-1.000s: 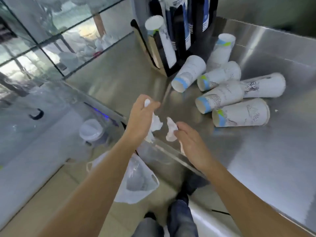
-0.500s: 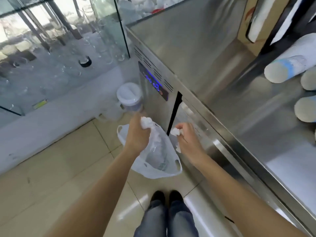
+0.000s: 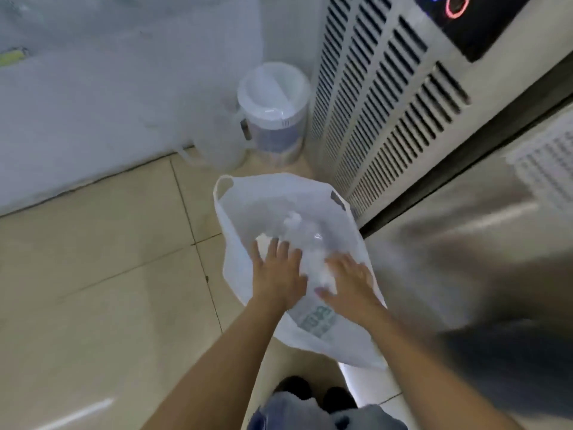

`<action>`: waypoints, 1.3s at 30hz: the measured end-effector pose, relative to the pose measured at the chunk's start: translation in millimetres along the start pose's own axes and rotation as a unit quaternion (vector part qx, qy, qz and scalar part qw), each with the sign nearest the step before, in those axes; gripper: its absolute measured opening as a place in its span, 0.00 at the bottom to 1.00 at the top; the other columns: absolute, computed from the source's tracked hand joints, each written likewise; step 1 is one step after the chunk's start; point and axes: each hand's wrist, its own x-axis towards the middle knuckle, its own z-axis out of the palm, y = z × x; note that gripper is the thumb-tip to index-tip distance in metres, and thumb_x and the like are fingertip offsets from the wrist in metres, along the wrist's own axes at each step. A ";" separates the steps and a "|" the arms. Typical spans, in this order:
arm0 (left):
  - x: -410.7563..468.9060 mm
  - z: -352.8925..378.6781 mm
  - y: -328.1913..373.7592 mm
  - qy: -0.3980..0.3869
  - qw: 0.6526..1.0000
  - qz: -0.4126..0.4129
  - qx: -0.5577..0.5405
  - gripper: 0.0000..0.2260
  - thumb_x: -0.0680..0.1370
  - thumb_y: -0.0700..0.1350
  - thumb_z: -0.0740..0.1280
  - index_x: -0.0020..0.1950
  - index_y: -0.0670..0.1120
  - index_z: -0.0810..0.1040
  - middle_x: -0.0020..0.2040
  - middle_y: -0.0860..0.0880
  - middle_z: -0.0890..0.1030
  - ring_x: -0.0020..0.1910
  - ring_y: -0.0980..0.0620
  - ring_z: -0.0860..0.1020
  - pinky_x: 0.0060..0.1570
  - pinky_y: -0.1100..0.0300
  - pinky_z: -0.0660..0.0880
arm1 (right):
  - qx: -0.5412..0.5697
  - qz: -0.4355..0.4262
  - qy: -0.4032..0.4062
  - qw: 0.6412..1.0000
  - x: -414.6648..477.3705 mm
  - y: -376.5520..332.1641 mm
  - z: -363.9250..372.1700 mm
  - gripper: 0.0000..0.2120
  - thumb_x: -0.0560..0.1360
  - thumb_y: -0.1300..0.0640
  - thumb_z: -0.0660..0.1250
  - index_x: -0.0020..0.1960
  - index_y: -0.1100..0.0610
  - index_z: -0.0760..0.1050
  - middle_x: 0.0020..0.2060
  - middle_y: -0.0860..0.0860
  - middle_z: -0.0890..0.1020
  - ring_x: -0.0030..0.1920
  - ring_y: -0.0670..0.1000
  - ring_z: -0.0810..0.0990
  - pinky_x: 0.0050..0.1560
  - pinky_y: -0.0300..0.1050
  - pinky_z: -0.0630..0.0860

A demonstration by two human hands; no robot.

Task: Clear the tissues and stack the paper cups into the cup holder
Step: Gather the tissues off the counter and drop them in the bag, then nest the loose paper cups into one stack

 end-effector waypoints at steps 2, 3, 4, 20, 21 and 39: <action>-0.3 18.5 -6.2 -0.179 0.980 0.015 0.080 0.27 0.74 0.58 0.60 0.71 0.50 0.63 0.75 0.45 0.59 0.75 0.43 0.52 0.73 0.41 0.42 | -0.110 0.008 -0.158 0.981 4.1 18.0 16.8 0.44 0.71 0.38 0.63 0.74 0.51 0.39 0.76 0.52 0.42 0.75 0.53 0.40 0.73 0.56 0.41; -0.1 19.2 -9.4 -0.208 0.975 0.017 0.082 0.28 0.74 0.59 0.60 0.72 0.50 0.63 0.74 0.45 0.62 0.74 0.43 0.55 0.73 0.43 0.46 | -0.117 0.013 -0.180 0.977 3.1 21.5 15.3 0.46 0.70 0.37 0.63 0.74 0.48 0.37 0.76 0.51 0.40 0.75 0.52 0.39 0.73 0.56 0.40; -2.1 14.8 -11.7 -0.197 0.978 0.013 0.067 0.28 0.74 0.59 0.60 0.71 0.50 0.63 0.72 0.46 0.65 0.73 0.44 0.59 0.72 0.46 0.51 | -0.107 0.004 -0.167 0.980 0.8 21.1 10.1 0.45 0.70 0.36 0.63 0.74 0.46 0.36 0.76 0.50 0.40 0.75 0.51 0.39 0.73 0.55 0.41; -135.6 -297.6 -1.8 0.207 0.964 0.047 -0.160 0.25 0.74 0.57 0.62 0.70 0.51 0.65 0.68 0.51 0.73 0.67 0.48 0.70 0.66 0.53 0.63 | -0.074 -0.215 0.165 0.960 -159.7 -212.1 -261.5 0.39 0.72 0.39 0.63 0.74 0.43 0.45 0.76 0.50 0.52 0.74 0.47 0.51 0.69 0.42 0.48; -145.1 -319.0 -0.3 0.219 0.960 0.050 -0.166 0.25 0.74 0.57 0.62 0.70 0.52 0.65 0.68 0.51 0.73 0.67 0.49 0.70 0.66 0.53 0.63 | -0.075 -0.219 0.185 0.955 -171.7 -224.0 -279.3 0.39 0.71 0.39 0.64 0.74 0.44 0.46 0.76 0.50 0.54 0.74 0.47 0.52 0.68 0.41 0.48; -213.2 -488.3 193.6 0.266 0.890 0.335 -0.156 0.23 0.74 0.57 0.64 0.68 0.51 0.70 0.66 0.52 0.74 0.66 0.51 0.71 0.69 0.53 0.62 | -0.082 0.018 0.456 0.886 -362.0 -160.5 -453.6 0.38 0.70 0.35 0.60 0.73 0.42 0.47 0.73 0.53 0.62 0.70 0.55 0.65 0.66 0.56 0.66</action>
